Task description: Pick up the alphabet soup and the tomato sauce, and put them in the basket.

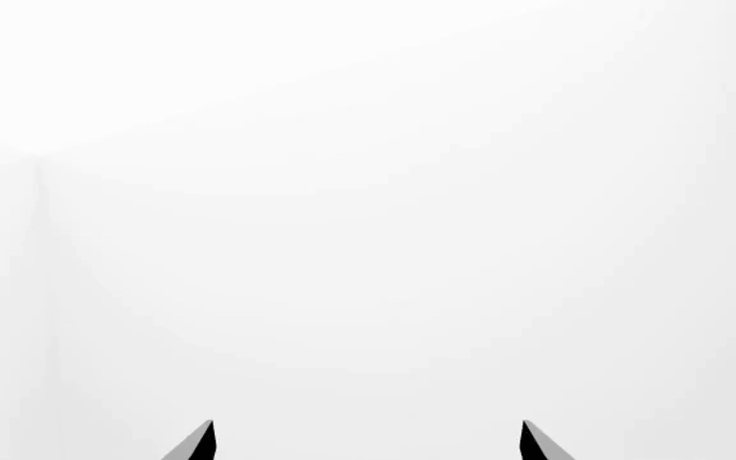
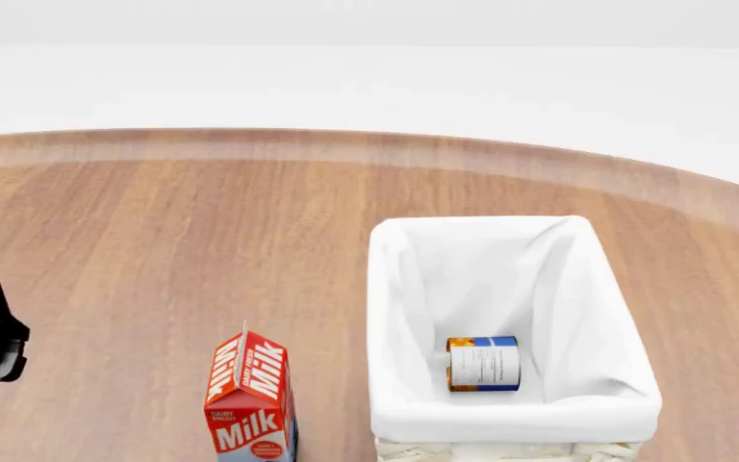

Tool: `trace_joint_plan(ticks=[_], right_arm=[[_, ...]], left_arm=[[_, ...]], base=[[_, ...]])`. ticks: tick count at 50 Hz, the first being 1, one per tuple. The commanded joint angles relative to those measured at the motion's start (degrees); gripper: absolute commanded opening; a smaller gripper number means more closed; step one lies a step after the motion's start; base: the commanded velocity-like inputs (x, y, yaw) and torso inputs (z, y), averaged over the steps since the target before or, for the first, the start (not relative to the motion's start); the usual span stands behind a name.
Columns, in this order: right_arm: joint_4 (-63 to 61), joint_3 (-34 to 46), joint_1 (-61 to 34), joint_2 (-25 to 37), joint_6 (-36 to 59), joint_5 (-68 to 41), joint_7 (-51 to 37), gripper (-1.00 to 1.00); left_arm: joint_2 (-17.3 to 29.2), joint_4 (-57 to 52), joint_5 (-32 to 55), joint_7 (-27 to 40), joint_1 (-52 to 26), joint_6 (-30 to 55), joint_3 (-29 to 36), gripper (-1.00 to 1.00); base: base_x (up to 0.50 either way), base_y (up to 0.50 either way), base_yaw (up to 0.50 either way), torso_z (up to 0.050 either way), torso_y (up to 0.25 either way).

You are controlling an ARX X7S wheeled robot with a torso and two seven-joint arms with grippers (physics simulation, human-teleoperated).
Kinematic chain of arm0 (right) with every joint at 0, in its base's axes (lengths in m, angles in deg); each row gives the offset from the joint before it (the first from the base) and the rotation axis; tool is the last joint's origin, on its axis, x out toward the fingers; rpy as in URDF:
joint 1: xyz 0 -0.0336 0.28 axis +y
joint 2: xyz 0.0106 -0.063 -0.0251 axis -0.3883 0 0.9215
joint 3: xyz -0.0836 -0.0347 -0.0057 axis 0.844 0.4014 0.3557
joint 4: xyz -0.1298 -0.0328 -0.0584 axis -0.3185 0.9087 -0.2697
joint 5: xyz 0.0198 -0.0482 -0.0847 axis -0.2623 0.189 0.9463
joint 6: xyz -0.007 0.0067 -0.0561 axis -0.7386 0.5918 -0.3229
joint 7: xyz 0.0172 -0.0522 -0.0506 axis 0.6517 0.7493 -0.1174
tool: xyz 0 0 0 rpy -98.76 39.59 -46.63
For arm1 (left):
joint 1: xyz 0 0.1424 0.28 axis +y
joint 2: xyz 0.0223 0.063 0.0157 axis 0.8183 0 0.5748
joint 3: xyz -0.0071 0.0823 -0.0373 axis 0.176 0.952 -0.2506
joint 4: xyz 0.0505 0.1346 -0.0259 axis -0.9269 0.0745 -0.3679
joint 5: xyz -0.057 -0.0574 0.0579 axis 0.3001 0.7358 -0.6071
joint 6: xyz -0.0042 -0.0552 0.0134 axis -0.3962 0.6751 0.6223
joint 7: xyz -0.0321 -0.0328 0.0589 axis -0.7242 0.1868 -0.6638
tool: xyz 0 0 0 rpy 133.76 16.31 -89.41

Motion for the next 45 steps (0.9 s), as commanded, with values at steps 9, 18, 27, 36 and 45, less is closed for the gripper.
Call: trace_joint_plan(ticks=[9,18,27,36,45], right_arm=[[-1.23,-0.76,-0.72,0.57,-0.56,0.02,-0.37,-1.00],[-13.83,-5.10,-5.77,3.90,5.16,-5.62,-5.60,-1.00],[-19.28,-10.53,-9.65,5.84,8.02,-13.22,-8.41,-1.00],[-22.89,-15.14,-13.39,6.72,9.34,-19.97,-11.05,-1.00],[-25.10,-21.06,-19.13,7.32,9.58,-28.59,-14.40,-1.00]], left_arm=[[-0.01,0.19,-0.09,0.05,0.21,-0.26,0.26,1.00],[0.08,0.46,0.40,0.45,0.56,-0.65,0.01,1.00],[0.33,0.35,0.52,0.74,0.52,-0.56,0.28,1.00],[0.59,0.01,0.49,0.58,-0.44,0.54,0.30,1.00],[0.46,-0.35,0.29,0.26,-0.85,1.12,0.29,1.00]], base=[[0.00,0.00,0.00,0.000,0.000],[0.00,0.00,0.00,0.000,0.000],[0.00,0.00,0.00,0.000,0.000],[0.00,0.00,0.00,0.000,0.000],[0.00,0.00,0.00,0.000,0.000]])
